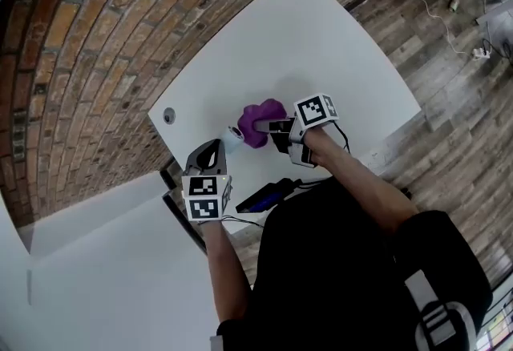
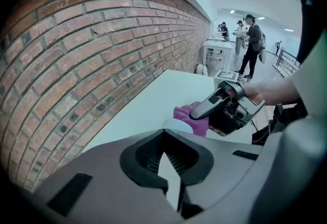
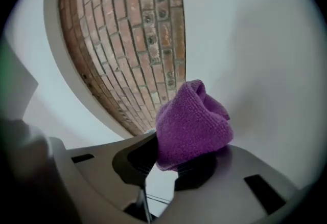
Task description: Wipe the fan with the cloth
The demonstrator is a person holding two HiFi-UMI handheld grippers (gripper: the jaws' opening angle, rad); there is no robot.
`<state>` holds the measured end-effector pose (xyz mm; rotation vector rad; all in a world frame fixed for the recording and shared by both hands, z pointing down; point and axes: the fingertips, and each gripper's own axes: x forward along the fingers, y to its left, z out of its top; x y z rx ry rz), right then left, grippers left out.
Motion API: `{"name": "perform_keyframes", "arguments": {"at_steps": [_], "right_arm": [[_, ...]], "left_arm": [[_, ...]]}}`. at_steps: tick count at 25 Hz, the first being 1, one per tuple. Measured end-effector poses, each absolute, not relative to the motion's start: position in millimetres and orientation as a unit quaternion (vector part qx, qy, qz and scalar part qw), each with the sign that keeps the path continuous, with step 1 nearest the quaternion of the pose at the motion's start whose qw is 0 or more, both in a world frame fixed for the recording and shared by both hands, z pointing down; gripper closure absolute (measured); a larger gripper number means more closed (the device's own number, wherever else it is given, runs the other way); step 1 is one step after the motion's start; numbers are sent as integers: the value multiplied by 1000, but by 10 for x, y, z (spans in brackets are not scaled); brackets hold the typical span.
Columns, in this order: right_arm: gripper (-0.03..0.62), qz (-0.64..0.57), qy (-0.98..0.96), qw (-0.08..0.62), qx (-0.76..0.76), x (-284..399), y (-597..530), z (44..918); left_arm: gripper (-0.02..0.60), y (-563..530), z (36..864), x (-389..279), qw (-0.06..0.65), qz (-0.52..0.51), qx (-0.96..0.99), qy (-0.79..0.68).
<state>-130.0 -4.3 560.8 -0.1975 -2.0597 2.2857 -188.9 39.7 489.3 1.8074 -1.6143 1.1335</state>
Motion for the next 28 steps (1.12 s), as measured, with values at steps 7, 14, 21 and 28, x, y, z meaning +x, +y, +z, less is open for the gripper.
{"name": "perform_keyframes", "arguments": {"at_steps": [7,14,21,28], "right_arm": [[525,768,-632,38,-90,-1575,264,5788],[525,609,-759,228,-25,-1602,318,6262],[526,543,-821,173,45,-1421,-324,5841],[525,683,-715,136,-57,-1758,80,5814]], "left_arm": [[580,394,4903,-1895,220,417,656,-589],[581,403,4894,-1866,231,410,655,-592],[581,394,4897,-1879,230,404,655,-595],[581,402,4904,-1873,236,397,656,-598]]}}
